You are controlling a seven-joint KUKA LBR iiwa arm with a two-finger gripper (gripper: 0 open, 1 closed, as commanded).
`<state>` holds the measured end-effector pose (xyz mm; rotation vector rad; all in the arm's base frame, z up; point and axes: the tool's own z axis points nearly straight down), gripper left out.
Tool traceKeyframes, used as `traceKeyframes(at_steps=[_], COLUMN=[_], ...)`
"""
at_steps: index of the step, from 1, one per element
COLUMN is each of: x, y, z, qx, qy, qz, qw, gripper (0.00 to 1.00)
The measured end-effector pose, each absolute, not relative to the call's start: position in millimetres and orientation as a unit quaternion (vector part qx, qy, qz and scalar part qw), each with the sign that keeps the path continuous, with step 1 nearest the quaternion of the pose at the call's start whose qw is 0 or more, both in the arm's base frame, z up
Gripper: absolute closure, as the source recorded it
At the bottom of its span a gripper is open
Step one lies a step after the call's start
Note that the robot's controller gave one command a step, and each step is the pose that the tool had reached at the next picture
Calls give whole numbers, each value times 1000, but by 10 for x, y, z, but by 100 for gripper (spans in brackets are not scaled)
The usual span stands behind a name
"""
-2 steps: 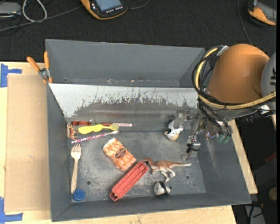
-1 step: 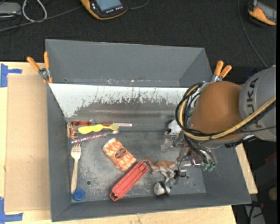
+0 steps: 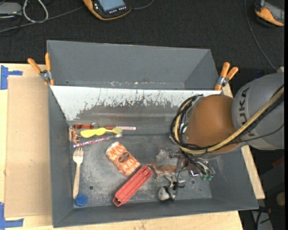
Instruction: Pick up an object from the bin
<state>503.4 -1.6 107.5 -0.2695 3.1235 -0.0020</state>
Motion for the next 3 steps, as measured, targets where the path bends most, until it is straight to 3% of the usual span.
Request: traceKeyframes(at_steps=[1, 2, 3], x=[5033, 5148, 5148], y=[-344, -417, -418], z=[790, 734, 735], qx=[-47, -79, -79], qy=[999, 997, 997], qz=[1, 1, 1], qw=[0, 5, 5], gripper=[0, 100, 100])
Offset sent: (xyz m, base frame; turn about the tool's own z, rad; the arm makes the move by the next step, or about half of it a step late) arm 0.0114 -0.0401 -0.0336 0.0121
